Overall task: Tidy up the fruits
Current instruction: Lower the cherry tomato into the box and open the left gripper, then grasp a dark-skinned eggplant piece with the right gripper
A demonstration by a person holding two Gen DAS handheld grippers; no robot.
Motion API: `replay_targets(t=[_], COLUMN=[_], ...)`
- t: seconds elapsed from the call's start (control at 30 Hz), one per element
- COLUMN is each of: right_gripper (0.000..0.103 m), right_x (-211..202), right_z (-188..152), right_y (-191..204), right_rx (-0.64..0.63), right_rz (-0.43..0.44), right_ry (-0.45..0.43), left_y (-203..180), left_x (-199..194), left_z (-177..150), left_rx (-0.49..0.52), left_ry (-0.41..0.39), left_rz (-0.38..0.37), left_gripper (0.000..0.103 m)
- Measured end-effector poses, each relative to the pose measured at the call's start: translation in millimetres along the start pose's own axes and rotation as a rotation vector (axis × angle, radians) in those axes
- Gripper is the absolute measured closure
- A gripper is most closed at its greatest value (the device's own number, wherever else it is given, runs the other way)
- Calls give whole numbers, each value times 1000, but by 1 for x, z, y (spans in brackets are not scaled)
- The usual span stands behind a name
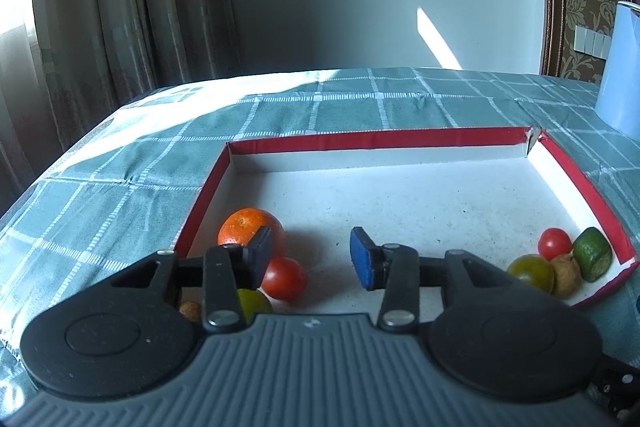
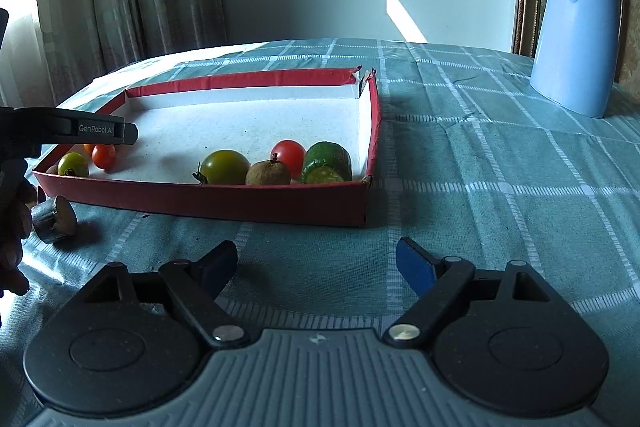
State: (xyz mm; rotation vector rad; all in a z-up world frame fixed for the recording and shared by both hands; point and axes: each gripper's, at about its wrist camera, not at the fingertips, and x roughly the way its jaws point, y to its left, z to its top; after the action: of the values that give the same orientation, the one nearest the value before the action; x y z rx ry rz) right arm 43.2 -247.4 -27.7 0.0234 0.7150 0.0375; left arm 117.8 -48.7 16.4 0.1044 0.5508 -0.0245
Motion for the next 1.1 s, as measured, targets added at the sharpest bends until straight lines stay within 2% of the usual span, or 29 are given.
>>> replay_targets(t=[0.07,0.13,0.27,0.37,0.47,0.6,0.73,0.87,1.1], right_gripper=[16,16,16,16,16,16,16,16,16], right_x=[0,0,-1,-2,-5,-13,-26,-33,-17], right_z=[0,0,0,0,0,-2,-5,-8,-4], right_y=[0,1,0,-2,-2,7,29,68,125], right_rx=[0,-3,2,13,9,-31,-74,-180,-304], right_rz=[-1,-3,2,12,30,57,134,189,239], right_ry=[0,1,-1,-8,-25,-66,-138,-174,-131], left_y=[2,6,21,47,81,120,150,166,173], left_x=[-8,-20,-48,-65,-72,-65,-55,-49,-45], left_z=[0,-2,-10,-19,-32,-47,-57,-58,-62], left_rx=[-5,-13,-13,-36,-64,-119,-193,-265,-306], left_ry=[-18,-47,-102,-132,-139,-97,-63,-40,-22], left_rz=[2,11,27,62,131,210,265,271,250], left_gripper=[46,20,12,0,0,0,0,0,0])
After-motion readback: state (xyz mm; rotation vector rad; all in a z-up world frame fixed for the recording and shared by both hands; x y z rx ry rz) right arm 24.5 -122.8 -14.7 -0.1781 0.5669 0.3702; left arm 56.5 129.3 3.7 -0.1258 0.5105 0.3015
